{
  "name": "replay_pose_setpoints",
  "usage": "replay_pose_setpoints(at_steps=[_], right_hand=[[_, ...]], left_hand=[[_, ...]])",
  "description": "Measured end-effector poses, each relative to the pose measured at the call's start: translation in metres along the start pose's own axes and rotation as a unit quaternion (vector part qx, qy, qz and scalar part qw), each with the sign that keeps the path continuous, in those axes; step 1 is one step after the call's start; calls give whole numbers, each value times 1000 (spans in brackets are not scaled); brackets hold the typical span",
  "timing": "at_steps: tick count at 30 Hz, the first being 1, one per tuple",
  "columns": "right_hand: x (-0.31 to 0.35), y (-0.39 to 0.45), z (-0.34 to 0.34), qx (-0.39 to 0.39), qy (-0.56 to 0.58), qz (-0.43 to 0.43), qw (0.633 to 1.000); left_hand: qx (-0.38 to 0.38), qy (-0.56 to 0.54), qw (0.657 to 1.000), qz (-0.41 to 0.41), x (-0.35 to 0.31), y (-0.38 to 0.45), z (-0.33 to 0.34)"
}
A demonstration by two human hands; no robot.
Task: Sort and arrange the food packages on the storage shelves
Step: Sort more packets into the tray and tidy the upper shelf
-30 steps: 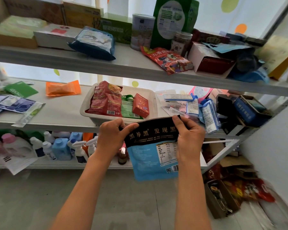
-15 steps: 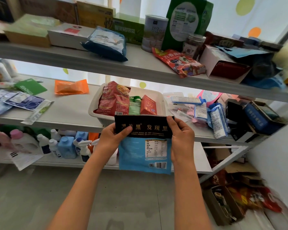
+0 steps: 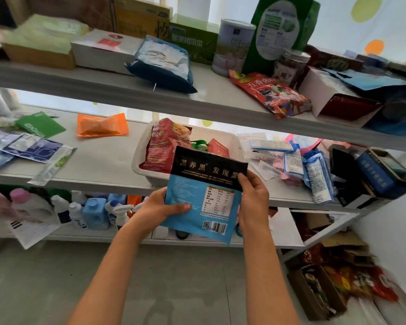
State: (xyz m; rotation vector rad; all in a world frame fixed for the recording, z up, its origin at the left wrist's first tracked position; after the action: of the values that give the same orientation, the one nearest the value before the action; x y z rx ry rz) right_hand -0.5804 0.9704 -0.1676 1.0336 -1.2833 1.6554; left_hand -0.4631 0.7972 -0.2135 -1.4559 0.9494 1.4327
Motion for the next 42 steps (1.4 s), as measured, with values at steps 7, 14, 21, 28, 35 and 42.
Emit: replay_pose_setpoints(at_steps=[7, 14, 21, 28, 35, 42], right_hand=[[-32, 19, 28, -28, -157, -21, 987], [-53, 51, 29, -31, -199, -31, 979], [-53, 106, 19, -34, -319, -68, 945], [-18, 152, 22, 3, -555, -74, 829], [-13, 194, 32, 85, -595, -100, 793], [-24, 203, 30, 101, -611, -105, 778]], left_hand=[[-88, 36, 995, 14, -4, 49, -11], [-141, 99, 980, 96, 13, 80, -4], [-106, 260, 945, 167, 20, 124, 20], [-37, 373, 919, 124, 19, 171, 25], [11, 569, 822, 18, 21, 201, 48], [58, 625, 779, -19, 29, 209, 55]])
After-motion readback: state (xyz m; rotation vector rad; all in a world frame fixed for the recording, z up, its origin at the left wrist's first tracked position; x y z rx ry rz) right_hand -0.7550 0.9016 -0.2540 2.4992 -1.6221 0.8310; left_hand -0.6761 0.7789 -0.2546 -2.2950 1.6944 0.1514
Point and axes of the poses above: each hand's wrist, its own y-axis towards the middle knuckle, its own z-axis out of the palm, x = y × z, the point moved 1 cm from there along y, towards the middle knuckle, and after that the axes turned 12 degrees about z, right-handed, at the moved point
